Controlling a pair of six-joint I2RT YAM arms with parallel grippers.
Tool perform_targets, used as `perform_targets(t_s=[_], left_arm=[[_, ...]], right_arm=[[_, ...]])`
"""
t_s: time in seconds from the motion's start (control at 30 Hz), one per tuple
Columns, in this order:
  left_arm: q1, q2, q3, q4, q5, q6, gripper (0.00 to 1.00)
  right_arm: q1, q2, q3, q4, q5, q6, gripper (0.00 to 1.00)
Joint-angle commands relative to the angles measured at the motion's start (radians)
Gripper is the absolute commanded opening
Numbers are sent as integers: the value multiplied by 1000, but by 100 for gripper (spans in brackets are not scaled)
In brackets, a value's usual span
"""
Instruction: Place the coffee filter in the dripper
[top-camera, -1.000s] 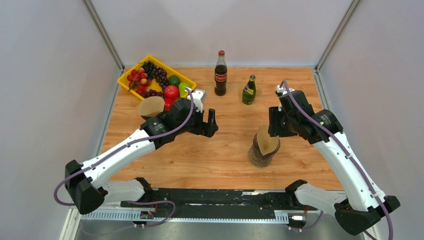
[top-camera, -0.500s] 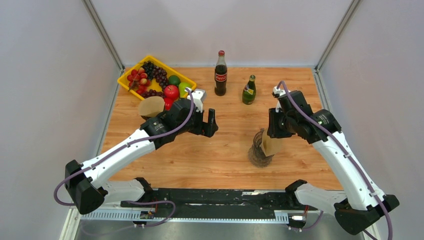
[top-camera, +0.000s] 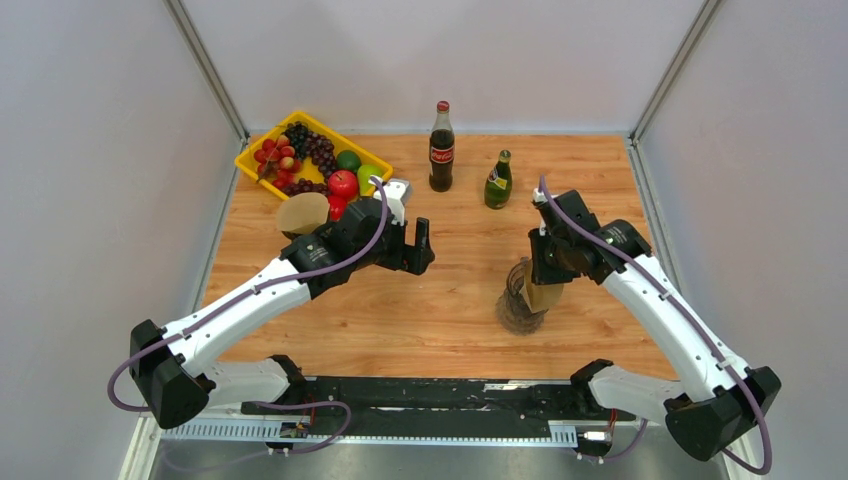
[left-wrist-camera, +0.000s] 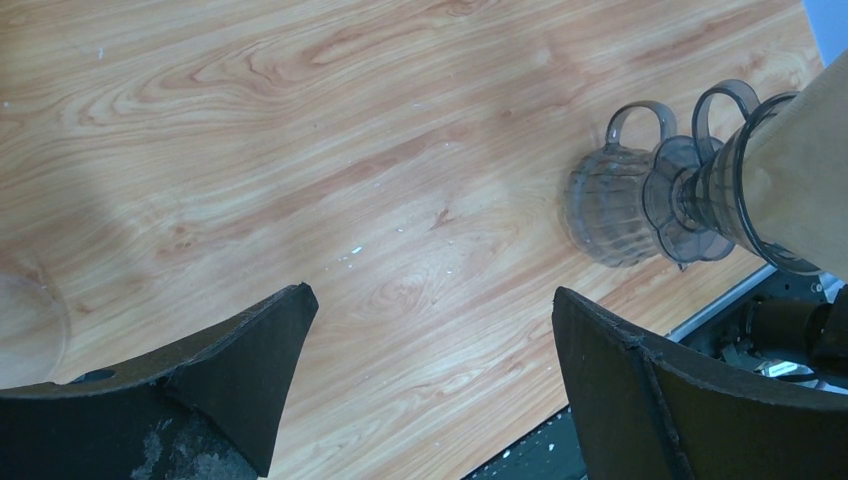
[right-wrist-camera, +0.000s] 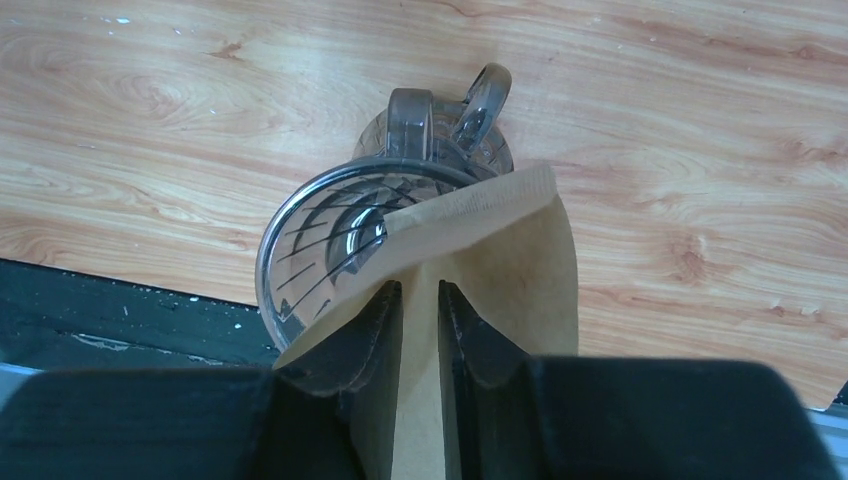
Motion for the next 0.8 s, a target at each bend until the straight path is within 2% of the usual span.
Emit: perform_targets(t_s=[0.0, 0.77], left_arm=[[3, -11, 13, 2, -16, -11, 100], [3, -20, 2, 0, -53, -9, 100]], right_arm=[[-4, 12, -33, 90, 22, 7, 21], [28, 24, -133, 145, 26, 27, 21]])
